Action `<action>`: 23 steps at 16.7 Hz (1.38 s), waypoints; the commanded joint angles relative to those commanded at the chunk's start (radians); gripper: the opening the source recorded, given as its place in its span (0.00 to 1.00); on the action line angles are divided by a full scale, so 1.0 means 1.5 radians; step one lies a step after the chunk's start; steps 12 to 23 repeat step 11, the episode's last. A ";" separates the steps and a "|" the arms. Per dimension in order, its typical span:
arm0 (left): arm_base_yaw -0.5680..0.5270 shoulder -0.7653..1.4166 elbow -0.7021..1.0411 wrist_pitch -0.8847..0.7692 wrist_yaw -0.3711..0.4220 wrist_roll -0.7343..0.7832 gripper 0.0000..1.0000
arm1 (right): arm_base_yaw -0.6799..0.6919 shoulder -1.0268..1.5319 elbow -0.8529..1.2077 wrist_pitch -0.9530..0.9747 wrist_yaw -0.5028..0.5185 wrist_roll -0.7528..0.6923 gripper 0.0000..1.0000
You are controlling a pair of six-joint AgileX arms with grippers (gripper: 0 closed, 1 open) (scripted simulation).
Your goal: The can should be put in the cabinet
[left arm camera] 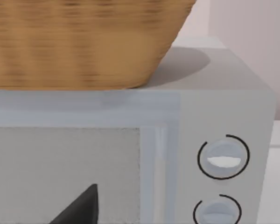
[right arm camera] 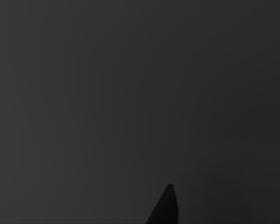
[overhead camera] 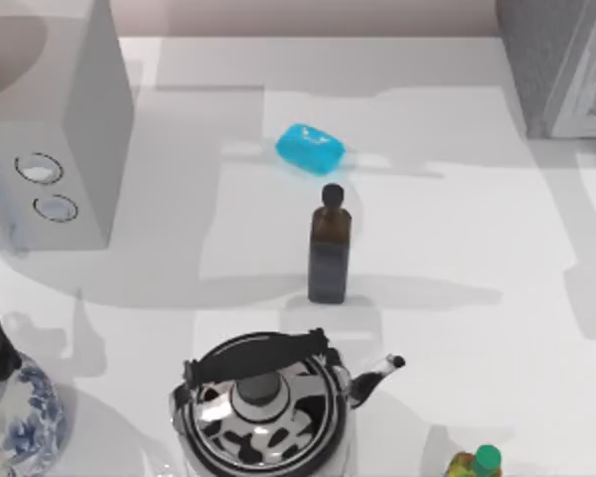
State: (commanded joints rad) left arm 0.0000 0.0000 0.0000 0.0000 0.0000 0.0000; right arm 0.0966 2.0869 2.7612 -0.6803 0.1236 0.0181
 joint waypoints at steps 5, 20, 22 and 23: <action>0.000 0.000 0.000 0.000 0.000 0.000 1.00 | 0.000 0.000 0.000 0.000 0.000 0.000 0.98; 0.000 0.000 0.000 0.000 0.000 0.000 1.00 | 0.000 0.000 0.000 0.000 0.000 0.000 1.00; 0.000 0.000 0.000 0.000 0.000 0.000 1.00 | 0.000 0.000 0.000 0.000 0.000 0.000 1.00; 0.000 0.000 0.000 0.000 0.000 0.000 1.00 | 0.000 0.000 0.000 0.000 0.000 0.000 1.00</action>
